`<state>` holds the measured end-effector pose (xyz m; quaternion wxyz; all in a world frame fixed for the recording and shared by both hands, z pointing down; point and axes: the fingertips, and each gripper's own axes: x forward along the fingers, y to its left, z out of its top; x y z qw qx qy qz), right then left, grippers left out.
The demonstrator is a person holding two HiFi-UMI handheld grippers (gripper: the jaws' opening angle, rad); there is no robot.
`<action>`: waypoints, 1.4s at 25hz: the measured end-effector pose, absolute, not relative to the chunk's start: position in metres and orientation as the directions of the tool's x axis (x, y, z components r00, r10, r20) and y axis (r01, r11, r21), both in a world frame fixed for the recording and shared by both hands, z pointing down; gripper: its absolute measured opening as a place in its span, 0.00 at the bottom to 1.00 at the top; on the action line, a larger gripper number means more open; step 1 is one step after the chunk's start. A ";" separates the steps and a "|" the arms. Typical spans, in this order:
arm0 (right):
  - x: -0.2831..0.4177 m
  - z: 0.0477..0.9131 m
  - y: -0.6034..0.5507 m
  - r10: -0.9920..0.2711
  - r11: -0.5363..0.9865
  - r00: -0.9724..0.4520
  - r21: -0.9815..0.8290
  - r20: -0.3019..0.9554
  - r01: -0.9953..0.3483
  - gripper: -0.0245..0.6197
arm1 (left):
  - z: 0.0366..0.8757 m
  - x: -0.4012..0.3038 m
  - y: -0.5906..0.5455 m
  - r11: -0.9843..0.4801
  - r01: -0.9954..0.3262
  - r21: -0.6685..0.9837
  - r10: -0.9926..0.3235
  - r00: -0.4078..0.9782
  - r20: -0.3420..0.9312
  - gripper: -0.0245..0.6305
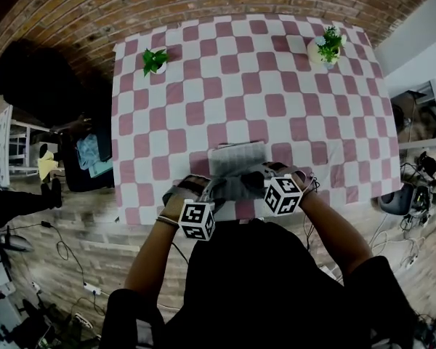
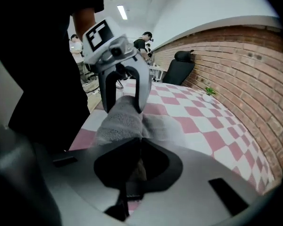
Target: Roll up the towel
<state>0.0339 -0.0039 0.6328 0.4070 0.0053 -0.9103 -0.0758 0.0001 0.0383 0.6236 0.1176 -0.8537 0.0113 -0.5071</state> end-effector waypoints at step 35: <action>0.061 0.574 -0.152 -0.207 0.920 -0.776 -0.150 0.596 -0.361 0.37 | 0.625 -0.013 -0.069 -0.928 0.039 -0.371 -0.325 0.403 0.855 0.55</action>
